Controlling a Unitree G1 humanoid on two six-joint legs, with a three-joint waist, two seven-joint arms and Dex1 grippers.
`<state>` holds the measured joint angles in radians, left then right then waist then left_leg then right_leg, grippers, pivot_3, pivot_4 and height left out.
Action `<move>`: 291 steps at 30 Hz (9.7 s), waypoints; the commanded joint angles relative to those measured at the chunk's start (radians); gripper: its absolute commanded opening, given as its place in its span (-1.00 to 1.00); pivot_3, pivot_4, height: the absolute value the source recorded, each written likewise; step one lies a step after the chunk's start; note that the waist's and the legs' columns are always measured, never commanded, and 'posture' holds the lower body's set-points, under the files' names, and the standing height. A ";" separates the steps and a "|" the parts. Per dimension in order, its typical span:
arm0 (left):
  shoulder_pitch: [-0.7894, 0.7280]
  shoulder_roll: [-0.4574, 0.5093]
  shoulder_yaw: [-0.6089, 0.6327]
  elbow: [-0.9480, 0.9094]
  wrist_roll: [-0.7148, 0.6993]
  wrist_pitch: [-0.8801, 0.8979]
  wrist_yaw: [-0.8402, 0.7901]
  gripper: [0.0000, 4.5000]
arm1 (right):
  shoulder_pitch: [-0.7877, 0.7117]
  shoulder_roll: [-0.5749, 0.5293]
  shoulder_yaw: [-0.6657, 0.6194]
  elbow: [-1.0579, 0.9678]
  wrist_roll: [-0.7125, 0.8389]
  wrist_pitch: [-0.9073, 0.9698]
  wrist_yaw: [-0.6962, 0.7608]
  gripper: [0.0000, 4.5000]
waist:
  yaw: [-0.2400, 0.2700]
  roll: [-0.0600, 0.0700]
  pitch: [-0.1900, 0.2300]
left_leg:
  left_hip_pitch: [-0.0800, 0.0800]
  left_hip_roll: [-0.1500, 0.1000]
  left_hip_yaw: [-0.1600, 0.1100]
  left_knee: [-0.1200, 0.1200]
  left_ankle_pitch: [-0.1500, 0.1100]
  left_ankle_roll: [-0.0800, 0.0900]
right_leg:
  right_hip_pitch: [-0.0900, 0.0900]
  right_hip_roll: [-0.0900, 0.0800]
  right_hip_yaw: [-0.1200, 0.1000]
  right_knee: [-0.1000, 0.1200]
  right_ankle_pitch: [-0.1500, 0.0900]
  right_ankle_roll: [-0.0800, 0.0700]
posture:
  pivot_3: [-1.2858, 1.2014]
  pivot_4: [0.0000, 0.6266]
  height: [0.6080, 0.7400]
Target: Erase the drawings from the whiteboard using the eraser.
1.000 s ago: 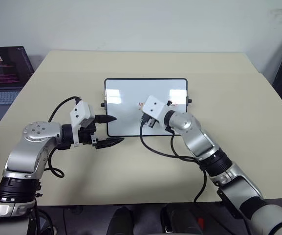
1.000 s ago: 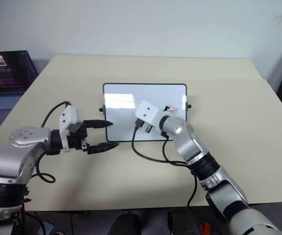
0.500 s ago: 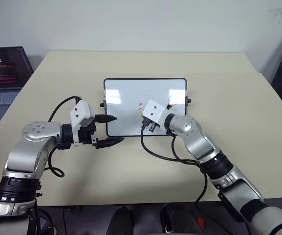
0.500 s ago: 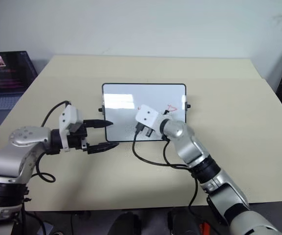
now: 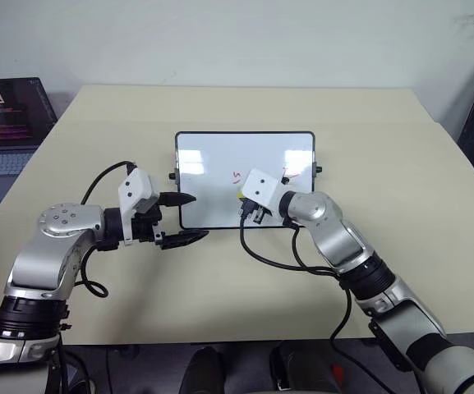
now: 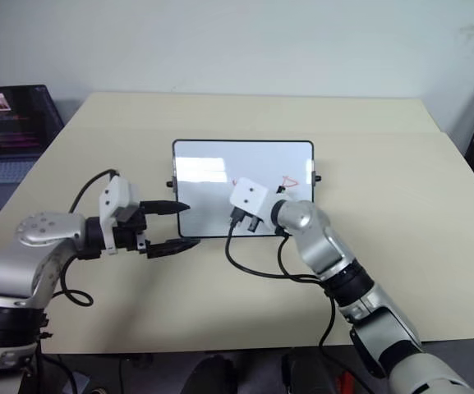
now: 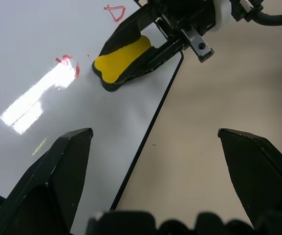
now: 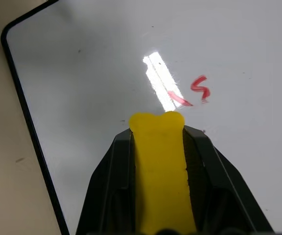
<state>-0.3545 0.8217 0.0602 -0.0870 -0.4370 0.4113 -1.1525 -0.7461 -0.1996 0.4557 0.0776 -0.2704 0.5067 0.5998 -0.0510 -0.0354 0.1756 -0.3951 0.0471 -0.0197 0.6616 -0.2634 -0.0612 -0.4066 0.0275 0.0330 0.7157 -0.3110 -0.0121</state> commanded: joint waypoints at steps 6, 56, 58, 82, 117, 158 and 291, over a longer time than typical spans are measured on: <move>-0.012 0.022 0.026 -0.012 0.008 0.002 0.026 1.00 | -0.122 0.083 -0.039 0.150 -0.025 -0.165 -0.146 -0.56 | -0.005 0.001 0.000 | -0.001 0.000 0.000 0.000 0.000 0.000 | -0.002 0.002 0.000 0.000 0.000 0.000 | 0.03 -0.52 1.00; -0.022 0.013 0.012 -0.004 0.004 -0.008 0.011 1.00 | -0.116 0.002 -0.034 0.145 -0.089 -0.095 -0.104 -0.56 | -0.001 0.001 0.000 | 0.000 0.000 0.000 0.000 0.000 0.000 | 0.000 0.001 0.000 0.001 0.001 -0.001 | 0.03 -0.52 1.00; -0.023 0.011 0.010 -0.004 0.004 -0.008 0.010 1.00 | -0.122 -0.005 -0.042 0.155 -0.086 -0.099 -0.117 -0.56 | -0.002 0.000 0.000 | 0.000 0.000 0.000 0.000 0.001 0.000 | 0.000 0.001 0.001 0.001 0.001 -0.001 | 0.03 -0.52 1.00; -0.053 -0.007 -0.016 0.015 0.012 -0.015 -0.015 1.00 | -0.016 -0.068 0.012 0.021 -0.047 0.024 0.074 -0.56 | 0.013 0.000 0.000 | 0.001 0.000 0.001 0.000 0.001 0.001 | 0.000 0.004 0.001 -0.001 0.001 -0.001 | 0.03 -0.52 1.00; -0.172 -0.147 -0.112 -0.001 0.044 -0.036 0.015 1.00 | 0.225 -0.071 -0.304 -0.279 0.096 -0.016 -0.304 -0.56 | 0.000 0.000 0.001 | -0.002 -0.001 0.006 -0.001 -0.002 0.000 | -0.002 0.006 0.007 -0.003 -0.001 0.001 | 0.03 -0.52 1.00; -0.126 -0.135 -0.097 -0.031 0.029 -0.011 0.046 1.00 | 0.114 -0.109 -0.192 -0.083 0.036 -0.008 -0.201 -0.56 | -0.002 0.000 0.000 | 0.003 0.000 0.006 0.000 -0.001 0.000 | 0.001 0.005 0.008 -0.001 0.001 0.001 | 0.03 -0.52 1.00; 0.598 -0.589 0.175 -0.448 0.221 -0.181 0.858 1.00 | 1.070 -0.011 -0.551 -0.549 0.538 -0.437 -0.148 0.99 | 0.020 0.000 -0.002 | 0.013 -0.001 0.006 0.000 -0.001 0.000 | 0.013 0.000 0.010 -0.006 -0.002 0.011 | 0.03 -0.52 1.00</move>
<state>0.2343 0.2212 0.2278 -0.5349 -0.2374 0.2773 -0.2950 0.3216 -0.2032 -0.0811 -0.4629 0.2519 0.1036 0.4423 -0.0312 -0.0356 0.1737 -0.3794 0.0466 -0.0136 0.6610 -0.2650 -0.0609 -0.3885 0.0270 0.0429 0.7086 -0.3149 -0.0028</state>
